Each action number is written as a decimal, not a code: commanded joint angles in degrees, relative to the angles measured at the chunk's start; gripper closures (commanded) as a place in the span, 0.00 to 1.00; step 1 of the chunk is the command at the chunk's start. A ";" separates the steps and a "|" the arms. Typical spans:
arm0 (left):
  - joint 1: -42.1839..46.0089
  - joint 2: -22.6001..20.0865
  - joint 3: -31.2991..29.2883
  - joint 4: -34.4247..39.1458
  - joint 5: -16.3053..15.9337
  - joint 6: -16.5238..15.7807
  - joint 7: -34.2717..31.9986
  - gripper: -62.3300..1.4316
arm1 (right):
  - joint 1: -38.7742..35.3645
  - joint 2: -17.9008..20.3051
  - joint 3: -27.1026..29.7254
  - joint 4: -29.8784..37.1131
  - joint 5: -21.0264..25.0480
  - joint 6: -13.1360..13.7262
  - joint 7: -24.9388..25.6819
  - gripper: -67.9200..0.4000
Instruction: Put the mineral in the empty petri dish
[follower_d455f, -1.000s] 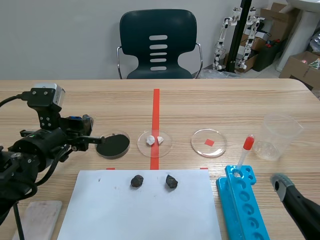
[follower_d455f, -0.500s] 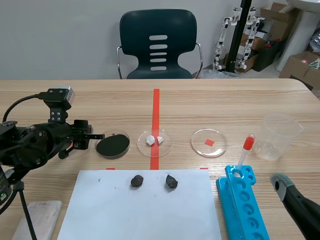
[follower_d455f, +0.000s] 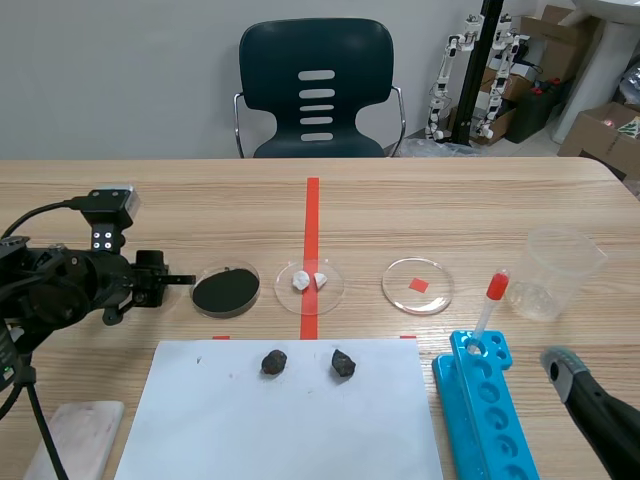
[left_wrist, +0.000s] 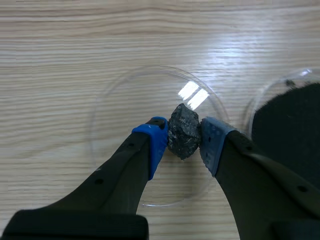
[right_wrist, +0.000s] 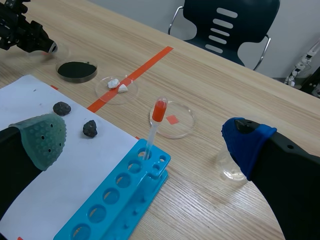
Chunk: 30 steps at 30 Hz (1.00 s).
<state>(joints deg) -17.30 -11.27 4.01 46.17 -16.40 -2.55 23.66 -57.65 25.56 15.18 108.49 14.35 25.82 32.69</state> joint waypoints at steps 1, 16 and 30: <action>-0.98 -0.09 -0.81 1.55 0.48 0.11 -0.63 0.80 | 0.35 0.48 0.17 0.81 0.59 -0.04 0.61 0.00; -2.19 -0.33 -1.20 0.15 1.27 1.62 0.68 0.80 | 0.35 0.46 0.17 0.81 0.59 -0.04 0.61 0.00; -3.98 -0.17 -1.20 -4.24 1.20 1.57 0.33 0.80 | 0.37 0.46 0.17 0.81 0.59 -0.04 0.61 0.00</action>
<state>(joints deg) -20.80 -11.27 2.96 40.99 -15.00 -1.08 23.99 -57.65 25.56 15.18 108.49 14.35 25.82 32.69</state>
